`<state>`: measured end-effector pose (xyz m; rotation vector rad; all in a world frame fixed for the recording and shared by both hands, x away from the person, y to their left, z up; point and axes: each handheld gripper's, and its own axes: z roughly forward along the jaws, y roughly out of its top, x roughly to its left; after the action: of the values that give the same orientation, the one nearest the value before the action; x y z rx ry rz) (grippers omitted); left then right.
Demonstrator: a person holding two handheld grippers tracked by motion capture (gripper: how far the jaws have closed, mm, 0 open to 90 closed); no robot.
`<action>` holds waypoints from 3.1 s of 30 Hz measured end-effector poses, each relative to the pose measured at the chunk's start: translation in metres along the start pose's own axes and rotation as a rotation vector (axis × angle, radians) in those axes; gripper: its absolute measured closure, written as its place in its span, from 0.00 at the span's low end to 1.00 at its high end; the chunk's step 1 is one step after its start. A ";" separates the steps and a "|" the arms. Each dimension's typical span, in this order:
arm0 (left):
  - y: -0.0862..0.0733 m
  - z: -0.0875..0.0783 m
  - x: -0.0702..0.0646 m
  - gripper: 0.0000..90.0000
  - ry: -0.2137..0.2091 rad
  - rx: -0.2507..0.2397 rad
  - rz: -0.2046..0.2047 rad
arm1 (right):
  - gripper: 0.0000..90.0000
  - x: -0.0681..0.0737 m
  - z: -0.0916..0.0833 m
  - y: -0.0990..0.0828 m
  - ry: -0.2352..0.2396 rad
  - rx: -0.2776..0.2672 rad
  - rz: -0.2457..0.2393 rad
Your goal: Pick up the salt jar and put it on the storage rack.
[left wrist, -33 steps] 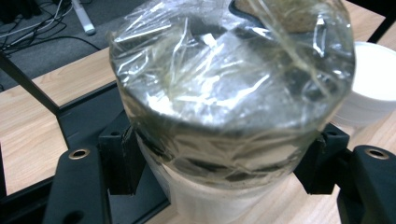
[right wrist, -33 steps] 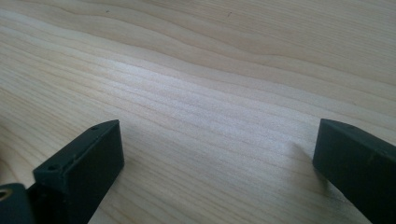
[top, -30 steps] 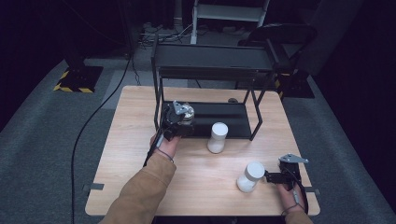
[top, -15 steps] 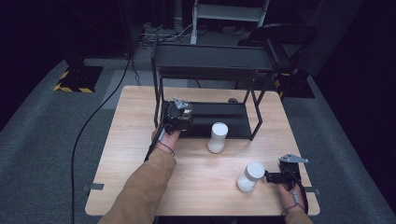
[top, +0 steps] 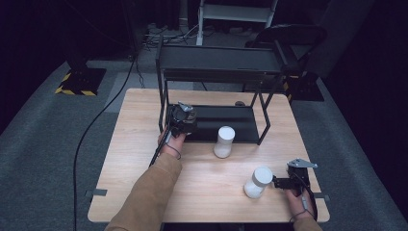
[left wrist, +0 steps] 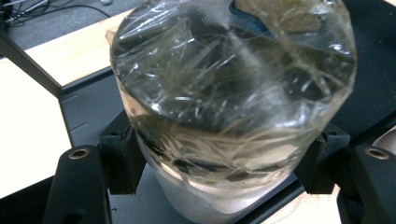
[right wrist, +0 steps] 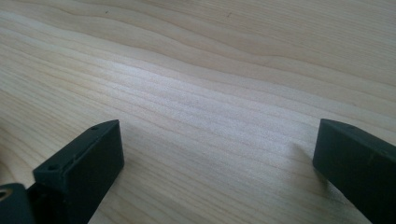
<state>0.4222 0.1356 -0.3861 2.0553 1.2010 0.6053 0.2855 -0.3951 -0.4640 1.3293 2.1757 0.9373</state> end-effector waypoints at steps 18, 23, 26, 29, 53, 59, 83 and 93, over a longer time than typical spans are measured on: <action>-0.004 0.014 0.004 0.33 0.014 0.046 -0.018 | 0.02 0.001 0.001 0.001 -0.004 0.000 0.004; -0.007 0.014 0.009 0.33 0.003 0.038 -0.028 | 0.02 0.001 0.001 0.001 -0.004 0.000 0.004; -0.012 0.015 0.012 0.33 -0.016 0.021 -0.031 | 0.02 0.001 0.001 0.001 -0.004 0.001 0.003; -0.016 0.015 0.013 0.33 -0.019 0.010 -0.030 | 0.02 0.001 0.001 0.001 -0.004 0.000 0.004; -0.027 -0.036 0.003 0.10 -0.031 -0.113 0.027 | 0.02 0.001 0.000 0.000 -0.004 0.000 0.004; -0.032 -0.067 -0.001 0.10 -0.004 -0.163 0.043 | 0.02 0.001 0.000 0.000 -0.003 -0.001 0.003; -0.070 -0.161 -0.010 0.10 -0.038 -0.259 0.056 | 0.02 -0.002 0.004 0.004 0.008 0.002 -0.008; -0.091 -0.165 -0.016 0.09 -0.032 -0.242 0.094 | 0.02 0.001 0.004 0.004 -0.004 0.003 0.004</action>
<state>0.2509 0.2053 -0.3447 1.9163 0.9659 0.7233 0.2901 -0.3911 -0.4634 1.3368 2.1725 0.9328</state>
